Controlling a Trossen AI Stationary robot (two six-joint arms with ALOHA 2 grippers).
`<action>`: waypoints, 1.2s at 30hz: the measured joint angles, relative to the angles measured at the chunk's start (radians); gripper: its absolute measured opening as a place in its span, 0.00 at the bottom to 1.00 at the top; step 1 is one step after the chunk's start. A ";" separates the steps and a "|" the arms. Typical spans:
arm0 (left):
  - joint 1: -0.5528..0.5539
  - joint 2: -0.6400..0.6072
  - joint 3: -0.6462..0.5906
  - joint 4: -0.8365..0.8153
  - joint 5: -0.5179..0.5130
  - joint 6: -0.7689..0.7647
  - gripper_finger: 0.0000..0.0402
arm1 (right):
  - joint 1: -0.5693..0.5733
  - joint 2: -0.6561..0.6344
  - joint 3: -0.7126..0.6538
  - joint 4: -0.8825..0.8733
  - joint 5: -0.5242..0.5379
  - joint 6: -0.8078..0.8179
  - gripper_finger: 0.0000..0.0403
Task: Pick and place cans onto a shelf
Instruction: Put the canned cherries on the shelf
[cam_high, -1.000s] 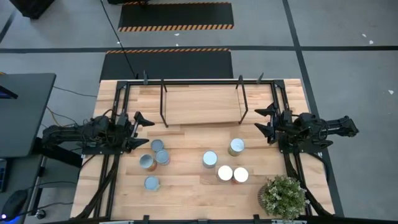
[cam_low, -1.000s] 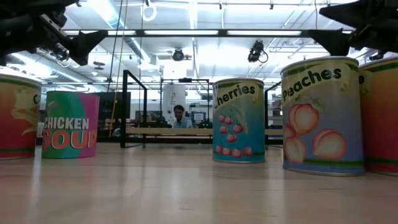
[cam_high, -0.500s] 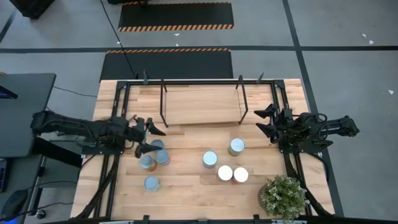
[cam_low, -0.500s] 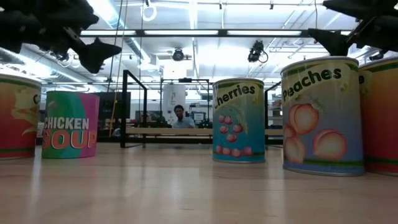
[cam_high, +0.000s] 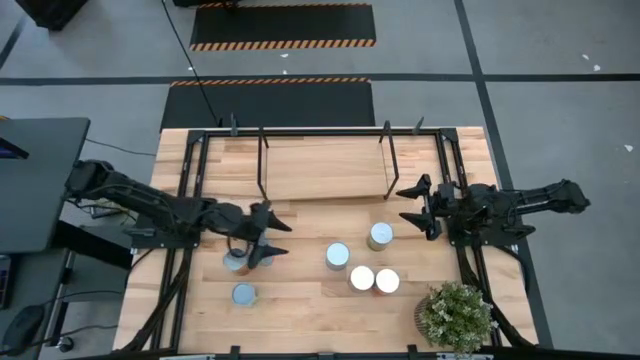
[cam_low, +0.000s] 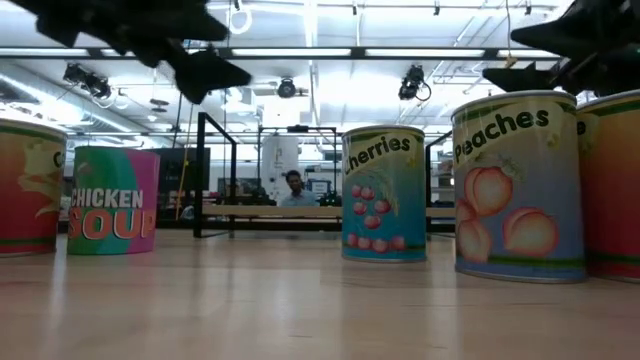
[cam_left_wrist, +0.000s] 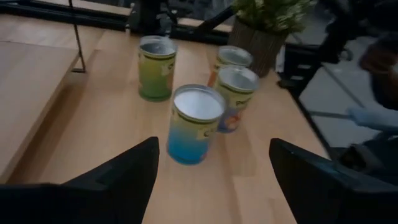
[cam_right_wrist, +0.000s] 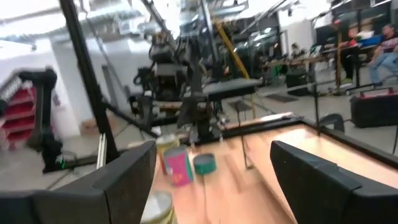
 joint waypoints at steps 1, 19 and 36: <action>0.001 0.028 0.019 0.000 -0.010 0.001 0.78 | 0.000 0.013 0.000 -0.001 -0.014 -0.001 0.80; 0.018 0.350 0.317 -0.192 -0.056 0.131 0.78 | 0.100 0.109 0.002 0.119 -0.013 -0.255 0.80; 0.037 0.532 0.417 -0.256 0.003 -0.034 0.79 | 0.097 0.109 0.002 0.155 0.037 -0.338 0.80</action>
